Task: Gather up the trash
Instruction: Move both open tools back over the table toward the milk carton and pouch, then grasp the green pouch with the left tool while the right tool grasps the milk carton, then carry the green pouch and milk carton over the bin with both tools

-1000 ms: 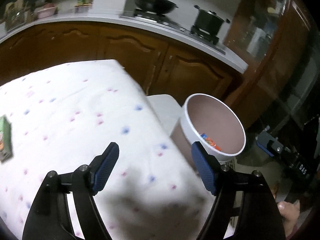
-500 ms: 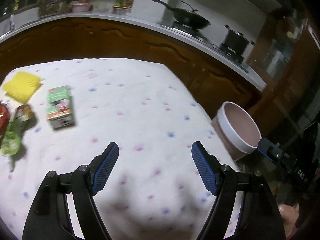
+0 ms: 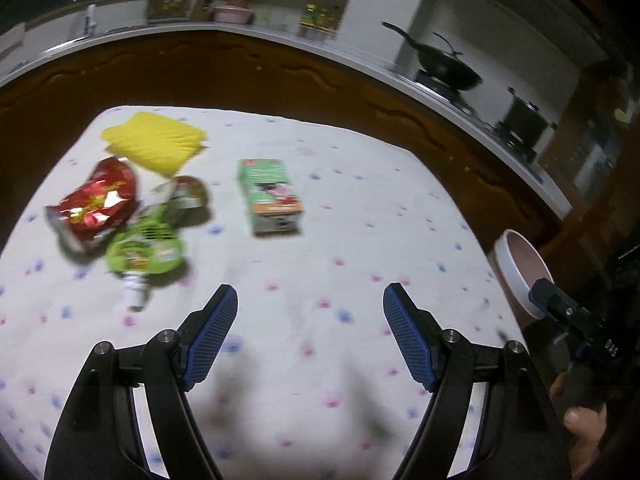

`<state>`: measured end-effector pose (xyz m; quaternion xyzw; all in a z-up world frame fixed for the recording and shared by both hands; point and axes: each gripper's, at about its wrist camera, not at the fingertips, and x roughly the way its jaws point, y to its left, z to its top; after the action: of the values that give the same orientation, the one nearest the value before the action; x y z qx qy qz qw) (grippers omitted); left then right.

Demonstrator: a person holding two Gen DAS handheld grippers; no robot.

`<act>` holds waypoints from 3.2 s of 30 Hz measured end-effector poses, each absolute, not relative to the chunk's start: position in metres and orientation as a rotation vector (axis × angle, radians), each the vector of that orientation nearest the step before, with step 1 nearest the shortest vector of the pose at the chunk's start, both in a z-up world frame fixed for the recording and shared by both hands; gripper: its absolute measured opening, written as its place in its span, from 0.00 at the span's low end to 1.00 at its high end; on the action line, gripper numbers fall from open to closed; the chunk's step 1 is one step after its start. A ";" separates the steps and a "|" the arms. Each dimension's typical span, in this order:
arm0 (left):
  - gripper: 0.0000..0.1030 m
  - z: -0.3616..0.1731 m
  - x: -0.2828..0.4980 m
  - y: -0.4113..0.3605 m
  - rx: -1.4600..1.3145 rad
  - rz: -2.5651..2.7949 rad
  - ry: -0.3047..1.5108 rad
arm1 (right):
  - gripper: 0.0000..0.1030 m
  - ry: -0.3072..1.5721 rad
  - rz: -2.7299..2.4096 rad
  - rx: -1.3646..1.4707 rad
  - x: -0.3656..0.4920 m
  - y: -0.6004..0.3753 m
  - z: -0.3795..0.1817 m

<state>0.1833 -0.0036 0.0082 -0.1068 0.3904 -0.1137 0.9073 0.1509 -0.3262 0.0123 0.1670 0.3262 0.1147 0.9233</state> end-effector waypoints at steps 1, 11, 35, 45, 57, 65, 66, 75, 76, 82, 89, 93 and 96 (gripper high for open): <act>0.75 0.008 0.182 0.003 -0.227 -0.225 0.803 | 0.93 0.671 0.243 0.339 0.152 -0.322 0.012; 0.75 0.011 0.181 0.060 -0.268 -0.134 0.772 | 0.93 0.696 0.324 0.298 0.169 -0.278 0.011; 0.75 0.010 0.217 0.113 -0.210 -0.042 0.799 | 0.88 0.767 0.466 0.184 0.267 -0.163 -0.012; 0.73 0.012 0.240 0.087 -0.114 -0.102 0.805 | 0.50 0.894 0.464 0.113 0.318 -0.130 -0.051; 0.30 -0.025 0.280 0.051 0.026 -0.079 0.918 | 0.49 0.827 0.392 0.227 0.270 -0.222 -0.027; 0.13 -0.023 0.281 0.044 0.007 -0.052 0.897 | 0.49 0.792 0.368 0.292 0.232 -0.257 -0.016; 0.11 -0.020 0.279 0.041 0.008 -0.063 0.890 | 0.49 0.784 0.361 0.300 0.227 -0.261 -0.014; 0.08 0.011 0.247 0.004 -0.068 -0.237 0.823 | 0.49 0.727 0.312 0.329 0.188 -0.299 0.000; 0.08 0.014 0.243 -0.002 -0.072 -0.258 0.818 | 0.49 0.720 0.304 0.330 0.184 -0.303 0.002; 0.08 0.023 0.229 -0.035 -0.073 -0.344 0.807 | 0.49 0.682 0.260 0.354 0.163 -0.330 0.009; 0.08 0.032 0.216 -0.071 -0.059 -0.417 0.790 | 0.49 0.648 0.212 0.373 0.143 -0.356 0.015; 0.08 0.036 0.210 -0.089 -0.039 -0.438 0.774 | 0.49 0.627 0.184 0.385 0.132 -0.370 0.020; 0.08 0.038 0.207 -0.102 -0.035 -0.459 0.772 | 0.49 0.616 0.160 0.391 0.125 -0.382 0.021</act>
<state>0.2075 -0.1016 0.0377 -0.0167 0.3730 -0.2220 0.9007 0.1249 -0.3817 0.0212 0.1908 0.3007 0.0782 0.9312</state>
